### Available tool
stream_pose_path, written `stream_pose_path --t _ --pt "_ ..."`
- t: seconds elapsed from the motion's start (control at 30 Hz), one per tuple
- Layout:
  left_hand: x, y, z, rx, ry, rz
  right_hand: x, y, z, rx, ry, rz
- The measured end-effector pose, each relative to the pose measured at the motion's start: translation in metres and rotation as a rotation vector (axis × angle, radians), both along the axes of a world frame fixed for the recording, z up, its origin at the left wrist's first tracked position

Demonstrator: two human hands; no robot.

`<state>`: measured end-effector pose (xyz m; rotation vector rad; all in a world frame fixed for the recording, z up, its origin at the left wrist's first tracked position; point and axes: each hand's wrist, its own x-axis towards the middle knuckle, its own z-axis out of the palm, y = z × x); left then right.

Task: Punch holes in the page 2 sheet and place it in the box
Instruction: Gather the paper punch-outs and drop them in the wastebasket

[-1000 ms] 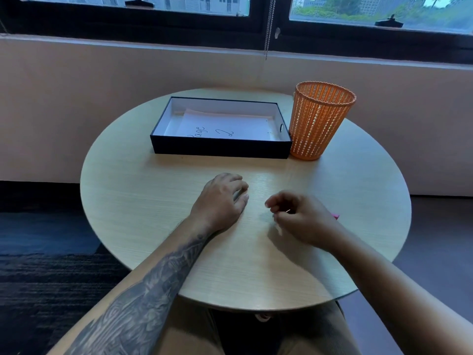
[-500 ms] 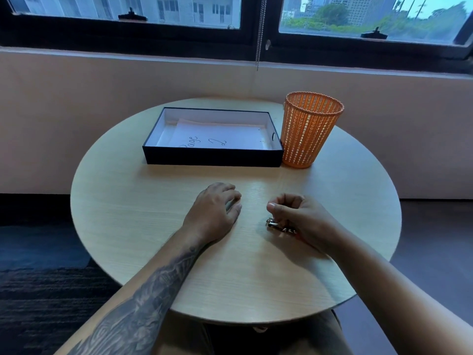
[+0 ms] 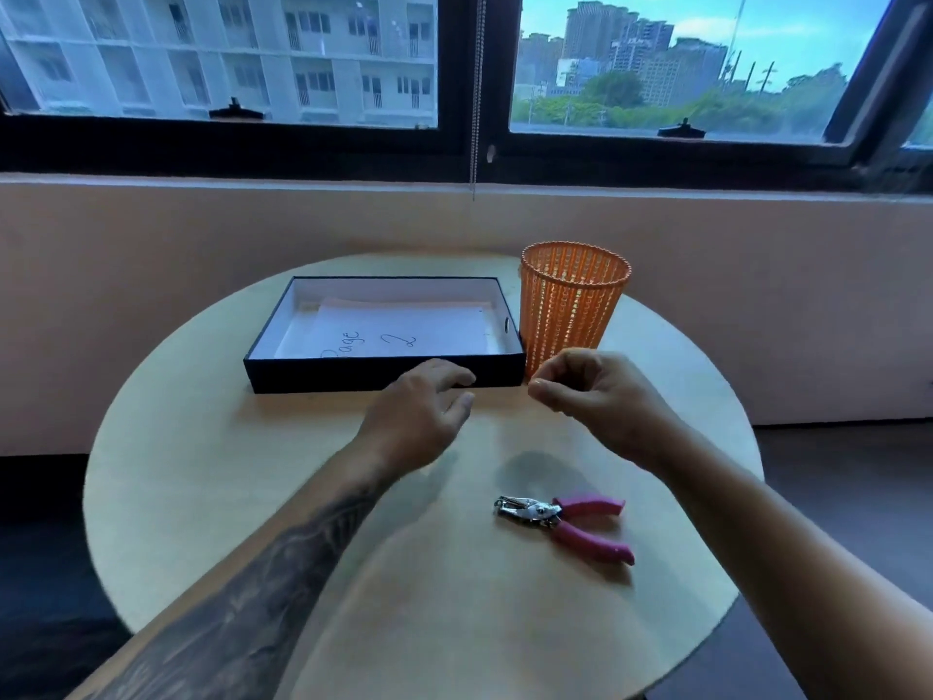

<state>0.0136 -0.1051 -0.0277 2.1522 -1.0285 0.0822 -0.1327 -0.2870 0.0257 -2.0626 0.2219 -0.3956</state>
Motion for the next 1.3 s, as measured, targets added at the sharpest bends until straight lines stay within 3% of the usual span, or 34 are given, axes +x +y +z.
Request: stream_pose_path --t 0.23,0.37,0.57,0.9,1.3 --pt "0.027 -0.076 0.09 -0.085 -0.162 -0.051 0.047 -0.078 0.077 -0.151 -0.194 -0.22" --pt "0.041 -0.113 0.116 0.006 -0.213 -0.09 0.079 -0.11 0.102 -0.206 -0.117 -0.279" --pt "0.049 -0.139 0.114 0.306 -0.282 -0.089 0.112 -0.139 0.094 -0.182 0.17 -0.273" --pt "0.046 -0.138 0.108 0.234 -0.199 -0.099 0.116 -0.141 0.089 -0.272 0.32 -0.23" --pt "0.033 -0.13 0.099 0.283 -0.098 -0.116 0.116 -0.134 0.081 -0.395 0.302 -0.241"
